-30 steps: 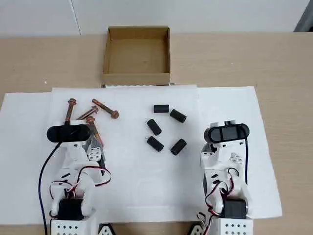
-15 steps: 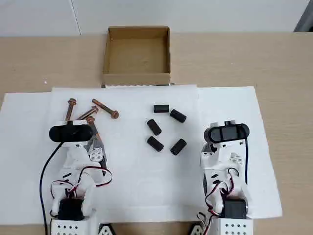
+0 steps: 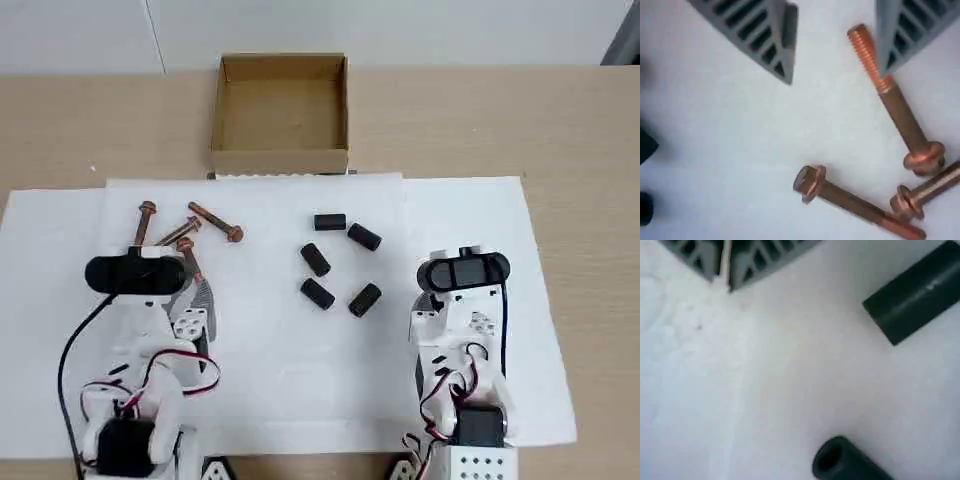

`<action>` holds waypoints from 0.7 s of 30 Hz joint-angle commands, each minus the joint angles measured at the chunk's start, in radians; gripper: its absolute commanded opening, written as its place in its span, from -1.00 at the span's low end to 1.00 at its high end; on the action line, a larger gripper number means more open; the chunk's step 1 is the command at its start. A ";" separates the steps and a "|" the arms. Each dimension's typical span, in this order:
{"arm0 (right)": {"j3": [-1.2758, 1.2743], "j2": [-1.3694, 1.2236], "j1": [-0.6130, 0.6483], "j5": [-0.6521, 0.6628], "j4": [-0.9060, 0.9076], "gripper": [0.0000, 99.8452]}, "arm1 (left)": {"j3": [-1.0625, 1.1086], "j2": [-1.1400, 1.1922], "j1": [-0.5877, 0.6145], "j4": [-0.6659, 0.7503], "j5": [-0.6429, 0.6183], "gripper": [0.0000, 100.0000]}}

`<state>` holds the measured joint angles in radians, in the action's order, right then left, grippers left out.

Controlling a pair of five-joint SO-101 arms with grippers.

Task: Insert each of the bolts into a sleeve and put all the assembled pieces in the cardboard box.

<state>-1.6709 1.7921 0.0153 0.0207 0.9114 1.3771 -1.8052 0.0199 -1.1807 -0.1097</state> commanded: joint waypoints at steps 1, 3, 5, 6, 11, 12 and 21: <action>-0.012 0.021 0.008 -0.005 0.005 -0.99 | -0.143 0.091 0.005 -0.006 0.018 -0.78; -0.012 0.021 0.008 -0.005 0.005 -0.99 | -0.240 0.212 0.005 -0.023 0.014 -0.78; -0.012 0.021 0.008 -0.005 0.005 -0.99 | -0.354 0.361 0.005 -0.044 0.012 -0.78; -0.012 0.021 0.008 -0.005 0.005 -0.99 | -0.409 0.436 0.005 -0.052 0.012 -0.78; -0.012 0.021 0.008 -0.005 0.005 -0.99 | -0.625 0.710 0.003 -0.061 0.012 -0.78; -0.012 0.021 0.008 -0.005 0.005 -0.99 | -0.654 0.743 0.003 -0.058 0.012 -0.78; -0.012 0.021 0.012 -0.005 0.005 -0.99 | -0.731 0.842 0.003 -0.060 0.012 -0.78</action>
<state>-1.6709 1.7921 0.0199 0.0207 0.9114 0.6912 -0.9705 0.0199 -1.2390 -0.0990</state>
